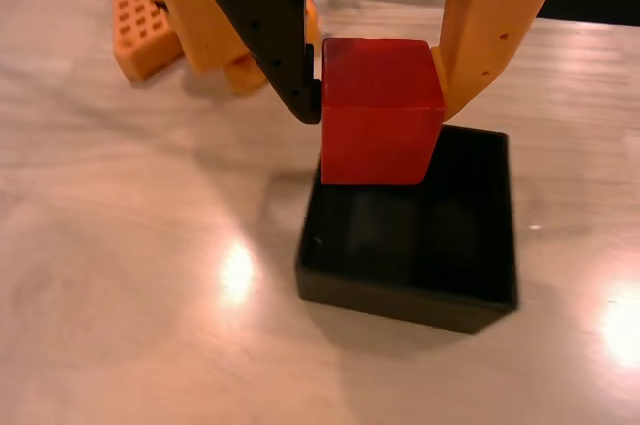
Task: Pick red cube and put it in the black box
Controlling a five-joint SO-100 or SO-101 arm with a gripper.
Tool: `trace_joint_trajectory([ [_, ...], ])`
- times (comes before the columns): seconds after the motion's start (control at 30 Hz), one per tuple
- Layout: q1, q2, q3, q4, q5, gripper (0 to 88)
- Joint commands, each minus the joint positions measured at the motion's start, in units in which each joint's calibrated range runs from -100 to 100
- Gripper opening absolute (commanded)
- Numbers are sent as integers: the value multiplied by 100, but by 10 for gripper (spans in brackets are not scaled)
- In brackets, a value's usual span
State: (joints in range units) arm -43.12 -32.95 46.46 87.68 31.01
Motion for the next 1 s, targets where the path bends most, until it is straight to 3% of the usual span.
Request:
trace_joint_trajectory([
  [0.0, -174, -147, -48, -250, 17, 12],
  [0.73, -458, -147, 15, -242, 17, 12],
  [0.83, -458, -147, 33, -201, 17, 27],
  [0.97, -450, -147, 42, -169, 17, 113],
])
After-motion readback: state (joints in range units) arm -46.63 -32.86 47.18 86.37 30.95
